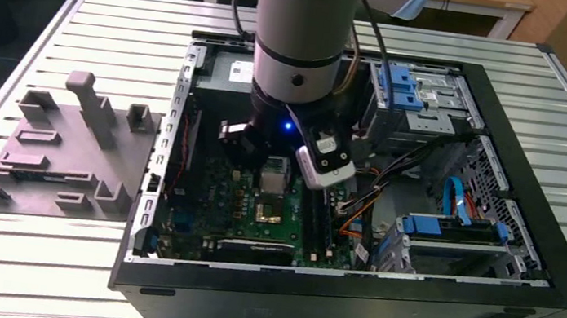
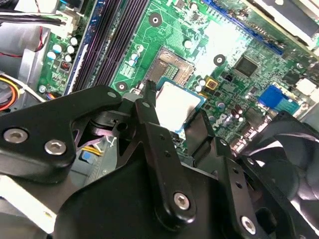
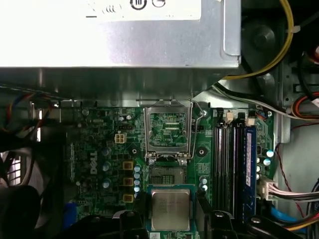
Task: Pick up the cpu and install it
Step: 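Place the cpu into insertion slot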
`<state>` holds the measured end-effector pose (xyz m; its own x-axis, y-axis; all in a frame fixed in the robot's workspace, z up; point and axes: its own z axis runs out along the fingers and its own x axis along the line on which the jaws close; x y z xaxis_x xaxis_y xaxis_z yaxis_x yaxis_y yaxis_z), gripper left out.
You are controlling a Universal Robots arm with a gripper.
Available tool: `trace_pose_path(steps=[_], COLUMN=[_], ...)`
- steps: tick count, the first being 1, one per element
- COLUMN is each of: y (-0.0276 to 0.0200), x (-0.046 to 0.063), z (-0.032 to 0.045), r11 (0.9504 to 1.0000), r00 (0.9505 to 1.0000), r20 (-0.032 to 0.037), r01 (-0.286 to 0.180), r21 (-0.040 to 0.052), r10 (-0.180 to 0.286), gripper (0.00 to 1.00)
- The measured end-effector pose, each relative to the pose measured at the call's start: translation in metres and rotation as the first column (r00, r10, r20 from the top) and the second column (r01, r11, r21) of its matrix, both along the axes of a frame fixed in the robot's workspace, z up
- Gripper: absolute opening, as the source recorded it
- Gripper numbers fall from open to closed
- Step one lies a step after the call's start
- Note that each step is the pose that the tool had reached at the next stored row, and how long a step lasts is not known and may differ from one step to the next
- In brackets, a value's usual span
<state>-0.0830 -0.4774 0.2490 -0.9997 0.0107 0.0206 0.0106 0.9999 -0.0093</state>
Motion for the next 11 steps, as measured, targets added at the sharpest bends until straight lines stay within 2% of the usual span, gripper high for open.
trace_pose_path(steps=[5, 11], y=[-0.0001, -0.0001], x=[0.0, 0.0], z=[-0.0085, -0.0098], r11=[1.0, 1.0], r00=[1.0, 1.0], r20=[0.0001, 0.0002], r01=[0.0, 0.0], r21=[0.0, 0.0001], r10=[0.0, 0.0], gripper=[0.47, 0.47])
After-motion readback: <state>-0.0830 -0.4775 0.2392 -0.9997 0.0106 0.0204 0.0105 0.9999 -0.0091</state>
